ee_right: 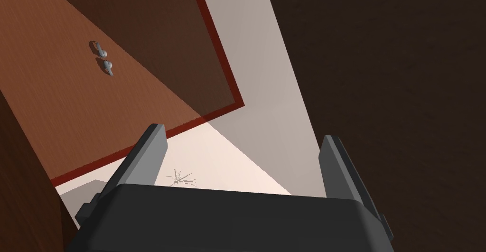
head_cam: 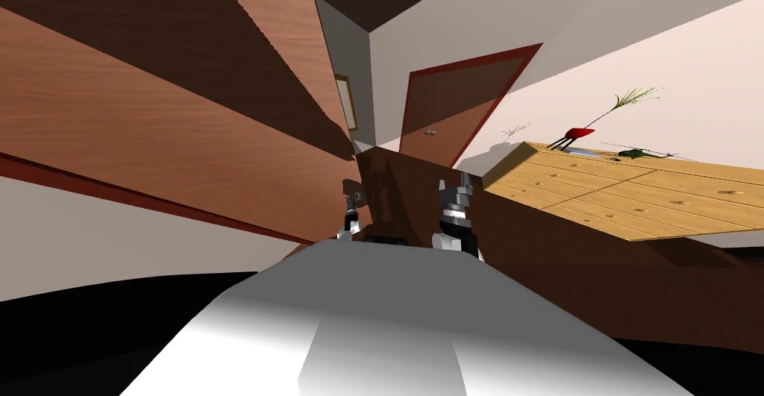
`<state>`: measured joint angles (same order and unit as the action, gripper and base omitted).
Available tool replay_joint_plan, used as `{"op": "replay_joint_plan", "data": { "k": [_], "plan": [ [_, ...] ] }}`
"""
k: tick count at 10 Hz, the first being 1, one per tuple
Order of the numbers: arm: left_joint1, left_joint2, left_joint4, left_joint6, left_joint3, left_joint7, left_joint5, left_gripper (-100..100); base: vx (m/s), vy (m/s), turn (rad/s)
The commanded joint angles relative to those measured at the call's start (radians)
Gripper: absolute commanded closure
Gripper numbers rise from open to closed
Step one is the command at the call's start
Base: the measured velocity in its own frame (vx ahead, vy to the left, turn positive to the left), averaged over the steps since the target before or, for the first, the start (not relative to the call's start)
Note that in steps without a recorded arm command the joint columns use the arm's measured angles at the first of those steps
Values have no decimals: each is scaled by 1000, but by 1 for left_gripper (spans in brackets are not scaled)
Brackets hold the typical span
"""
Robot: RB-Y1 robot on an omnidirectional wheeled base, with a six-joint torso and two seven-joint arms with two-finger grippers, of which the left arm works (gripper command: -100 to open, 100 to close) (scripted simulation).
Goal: Push the door open
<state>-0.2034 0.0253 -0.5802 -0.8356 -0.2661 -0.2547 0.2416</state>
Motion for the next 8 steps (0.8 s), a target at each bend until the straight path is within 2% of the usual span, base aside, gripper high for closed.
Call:
{"op": "replay_joint_plan", "data": {
  "k": [1, 2, 4, 6, 7, 8],
  "plan": [
    [0, 0, 0, 0, 0, 0, 0, 100, 91, -23, 44],
    [0, -33, -1, -6, -22, -10, 16, 100, 127, 4, -6],
    [0, -33, -14, -6, -22, -10, 16, 100, 119, -5, 21],
    [0, -33, -1, -6, -22, -10, 16, 100, 32, 1, 2],
    [0, -49, -4, -9, -45, -20, 33, 100, 155, -35, 23],
    [0, -51, -4, -10, -50, -22, 37, 100, 207, -63, 72]
  ]
}}
